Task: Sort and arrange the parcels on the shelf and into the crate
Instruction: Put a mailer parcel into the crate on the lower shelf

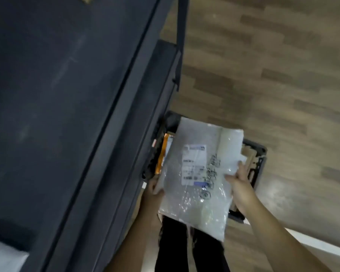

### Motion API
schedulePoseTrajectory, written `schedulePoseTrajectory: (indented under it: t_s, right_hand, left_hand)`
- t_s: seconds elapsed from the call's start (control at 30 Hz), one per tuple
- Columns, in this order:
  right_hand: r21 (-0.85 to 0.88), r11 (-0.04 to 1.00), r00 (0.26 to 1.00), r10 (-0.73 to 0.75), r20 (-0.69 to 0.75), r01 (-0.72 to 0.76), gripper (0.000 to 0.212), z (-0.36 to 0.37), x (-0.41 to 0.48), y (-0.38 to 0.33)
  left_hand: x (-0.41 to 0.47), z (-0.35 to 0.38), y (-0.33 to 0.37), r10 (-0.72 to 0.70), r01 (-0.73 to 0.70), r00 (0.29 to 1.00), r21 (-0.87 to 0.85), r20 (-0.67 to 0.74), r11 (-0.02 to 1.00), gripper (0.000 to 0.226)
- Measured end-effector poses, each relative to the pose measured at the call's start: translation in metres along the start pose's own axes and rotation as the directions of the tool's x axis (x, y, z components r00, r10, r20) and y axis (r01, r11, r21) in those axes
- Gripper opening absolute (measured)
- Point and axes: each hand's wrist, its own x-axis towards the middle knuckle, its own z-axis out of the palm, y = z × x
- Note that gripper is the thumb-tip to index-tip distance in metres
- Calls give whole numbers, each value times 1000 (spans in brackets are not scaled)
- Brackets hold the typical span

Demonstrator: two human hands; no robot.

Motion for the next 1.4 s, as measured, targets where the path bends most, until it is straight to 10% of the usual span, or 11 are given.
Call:
schedulePoseTrajectory:
  t_s: [0.37,0.6,1.07,1.4]
  right_hand:
    - [-290,957,997,39,63,-20,87,42,143,86]
    - [-548,831,983,-165,-80,95,96,86,177,134]
    - [-512,838,981,-140,131,188,87,97,235,173]
    - [-610,787,993,117,5,-90,98,111,257,159]
  left_hand:
    - [123,30,-51,147,-125,986,238,-80,963,30]
    - [145,60,-61,157,-51,972,501,-172,864,73]
    - [217,84,-84,238,-228,969,605,65,763,102]
    - [236,100,-97,54,-38,999,819,9,573,121]
